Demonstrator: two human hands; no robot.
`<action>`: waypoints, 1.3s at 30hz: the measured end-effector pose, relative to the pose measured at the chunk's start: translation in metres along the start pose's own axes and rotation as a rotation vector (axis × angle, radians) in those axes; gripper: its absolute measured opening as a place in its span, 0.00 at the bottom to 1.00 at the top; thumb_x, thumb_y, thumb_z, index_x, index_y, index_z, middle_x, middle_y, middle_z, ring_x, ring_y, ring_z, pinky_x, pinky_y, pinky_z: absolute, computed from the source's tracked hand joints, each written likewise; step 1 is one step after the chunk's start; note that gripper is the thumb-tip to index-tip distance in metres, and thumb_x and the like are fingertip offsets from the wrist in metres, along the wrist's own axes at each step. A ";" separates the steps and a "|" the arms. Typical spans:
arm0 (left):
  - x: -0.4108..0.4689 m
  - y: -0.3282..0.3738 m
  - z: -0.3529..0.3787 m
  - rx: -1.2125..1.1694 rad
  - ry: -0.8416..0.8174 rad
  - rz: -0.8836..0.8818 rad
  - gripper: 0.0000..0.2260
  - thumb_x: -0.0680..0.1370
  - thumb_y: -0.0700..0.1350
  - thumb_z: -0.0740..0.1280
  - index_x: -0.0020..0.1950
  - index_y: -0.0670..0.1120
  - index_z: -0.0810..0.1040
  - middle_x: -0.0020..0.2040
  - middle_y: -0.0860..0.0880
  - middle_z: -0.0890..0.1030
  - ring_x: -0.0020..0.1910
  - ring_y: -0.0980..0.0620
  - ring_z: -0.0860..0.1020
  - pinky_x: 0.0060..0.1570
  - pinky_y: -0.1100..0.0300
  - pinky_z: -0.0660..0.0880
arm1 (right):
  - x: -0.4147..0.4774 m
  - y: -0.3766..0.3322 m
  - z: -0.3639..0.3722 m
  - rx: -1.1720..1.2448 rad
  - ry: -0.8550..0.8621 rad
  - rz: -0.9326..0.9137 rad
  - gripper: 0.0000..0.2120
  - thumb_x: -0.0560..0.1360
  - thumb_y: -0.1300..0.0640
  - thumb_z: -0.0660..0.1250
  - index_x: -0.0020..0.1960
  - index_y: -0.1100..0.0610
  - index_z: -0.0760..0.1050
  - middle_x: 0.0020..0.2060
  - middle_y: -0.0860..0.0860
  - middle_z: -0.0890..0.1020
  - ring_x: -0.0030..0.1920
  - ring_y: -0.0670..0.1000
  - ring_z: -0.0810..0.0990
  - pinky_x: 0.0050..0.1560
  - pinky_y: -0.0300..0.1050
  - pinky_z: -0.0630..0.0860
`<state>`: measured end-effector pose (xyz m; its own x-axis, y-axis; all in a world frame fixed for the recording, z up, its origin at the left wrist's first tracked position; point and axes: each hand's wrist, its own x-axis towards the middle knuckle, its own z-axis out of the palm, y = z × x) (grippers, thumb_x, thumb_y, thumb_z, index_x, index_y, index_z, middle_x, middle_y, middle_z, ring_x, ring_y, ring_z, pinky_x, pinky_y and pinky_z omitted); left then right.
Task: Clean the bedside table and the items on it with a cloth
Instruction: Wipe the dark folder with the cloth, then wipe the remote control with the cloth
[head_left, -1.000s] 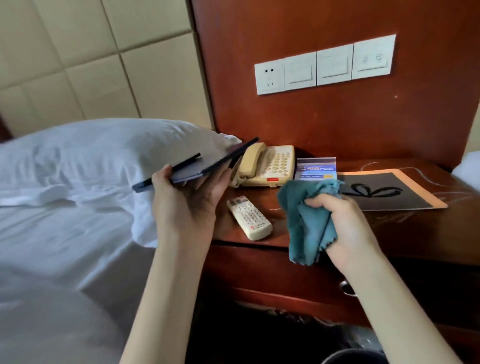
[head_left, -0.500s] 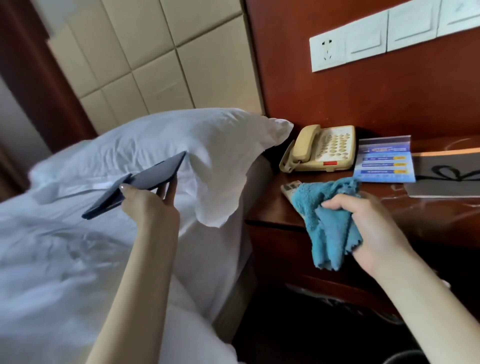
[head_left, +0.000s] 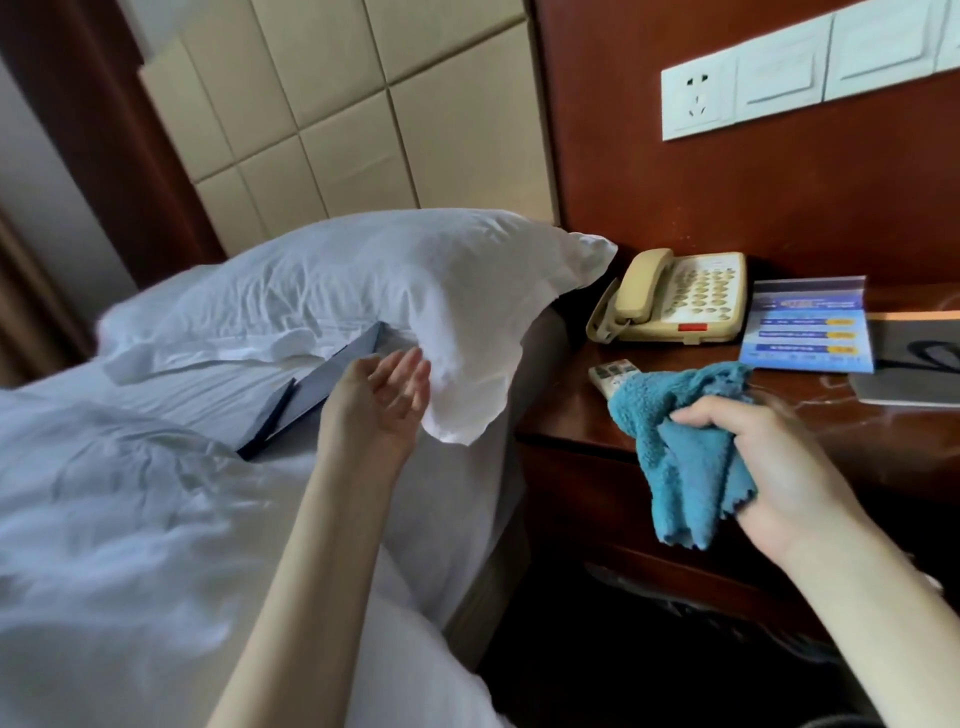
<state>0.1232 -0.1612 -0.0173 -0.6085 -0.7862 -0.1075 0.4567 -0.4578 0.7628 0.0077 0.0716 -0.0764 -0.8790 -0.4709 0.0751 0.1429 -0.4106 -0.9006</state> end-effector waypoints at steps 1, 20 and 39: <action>-0.004 -0.005 0.003 0.024 -0.012 0.001 0.11 0.80 0.43 0.57 0.46 0.39 0.76 0.37 0.46 0.83 0.33 0.52 0.81 0.31 0.64 0.78 | 0.000 0.000 0.000 -0.006 0.003 -0.005 0.06 0.69 0.66 0.66 0.45 0.62 0.79 0.33 0.56 0.83 0.33 0.54 0.83 0.31 0.45 0.79; -0.068 -0.136 0.111 0.649 -0.509 0.233 0.08 0.76 0.39 0.62 0.42 0.47 0.81 0.39 0.48 0.83 0.39 0.51 0.78 0.38 0.58 0.73 | -0.023 -0.084 -0.076 -0.027 0.229 -0.375 0.08 0.67 0.68 0.65 0.37 0.58 0.81 0.31 0.55 0.83 0.33 0.52 0.83 0.32 0.43 0.78; -0.019 -0.152 0.106 1.933 -0.135 0.574 0.24 0.71 0.57 0.65 0.57 0.41 0.68 0.58 0.37 0.75 0.57 0.35 0.74 0.44 0.53 0.64 | -0.020 -0.076 -0.114 -0.061 0.324 -0.259 0.09 0.67 0.67 0.65 0.47 0.67 0.77 0.40 0.62 0.82 0.40 0.60 0.83 0.42 0.53 0.80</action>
<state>-0.0032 -0.0324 -0.0639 -0.7511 -0.5785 0.3180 -0.5258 0.8156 0.2417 -0.0377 0.2010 -0.0581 -0.9814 -0.0842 0.1725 -0.1202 -0.4314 -0.8941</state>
